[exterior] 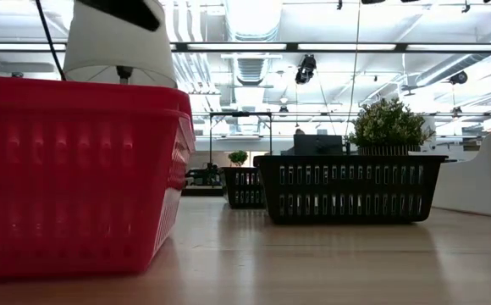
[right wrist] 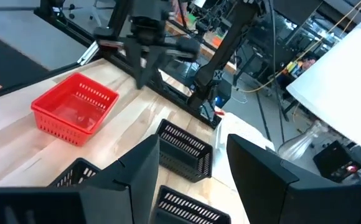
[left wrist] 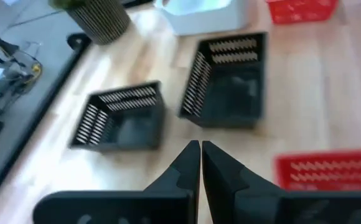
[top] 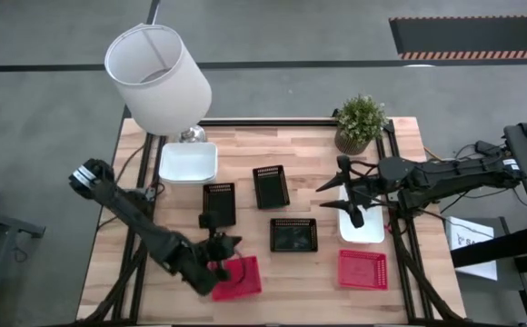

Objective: Stack baskets by color
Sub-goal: Stack the top right black bin on top of the bottom black bin

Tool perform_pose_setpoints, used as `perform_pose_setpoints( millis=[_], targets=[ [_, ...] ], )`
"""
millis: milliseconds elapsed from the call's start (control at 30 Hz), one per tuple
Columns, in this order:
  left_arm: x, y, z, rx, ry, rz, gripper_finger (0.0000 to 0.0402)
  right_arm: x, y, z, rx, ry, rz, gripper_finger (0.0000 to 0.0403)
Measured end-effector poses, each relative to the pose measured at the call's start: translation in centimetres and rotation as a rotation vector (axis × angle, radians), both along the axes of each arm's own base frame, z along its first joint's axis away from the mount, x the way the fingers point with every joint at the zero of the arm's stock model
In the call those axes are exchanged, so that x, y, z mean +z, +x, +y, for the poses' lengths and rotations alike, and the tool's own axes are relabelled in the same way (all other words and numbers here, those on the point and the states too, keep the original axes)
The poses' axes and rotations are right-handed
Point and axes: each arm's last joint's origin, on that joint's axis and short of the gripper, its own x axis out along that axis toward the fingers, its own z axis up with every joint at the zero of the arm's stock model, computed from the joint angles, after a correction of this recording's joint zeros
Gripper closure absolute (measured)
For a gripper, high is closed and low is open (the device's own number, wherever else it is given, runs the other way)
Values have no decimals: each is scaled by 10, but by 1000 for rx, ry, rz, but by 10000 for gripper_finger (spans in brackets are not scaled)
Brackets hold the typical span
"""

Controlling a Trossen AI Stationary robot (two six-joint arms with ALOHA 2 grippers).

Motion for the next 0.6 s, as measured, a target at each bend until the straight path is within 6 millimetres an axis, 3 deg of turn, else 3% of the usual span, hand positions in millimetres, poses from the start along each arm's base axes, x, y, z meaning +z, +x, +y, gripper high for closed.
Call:
perform_pose_setpoints(
  millis=[100, 200, 300, 433, 600],
  targets=[
    [1, 7, 16, -67, 52, 23, 402, -8, 6, 1, -14, 65, 38, 222],
    [-2, 16, 29, -245, 82, 44, 402, -20, 15, 1, -45, 154, 99, 223],
    [-8, 19, 48, -378, 117, 41, 402, -31, 27, 0, -157, 229, 157, 229],
    [-14, 12, 76, -428, 202, 41, 402, -40, 42, -3, -333, 267, 233, 241],
    [-10, -7, 105, -441, 328, 32, 402, -37, 63, -3, -441, 346, 336, 264]
  ],
)
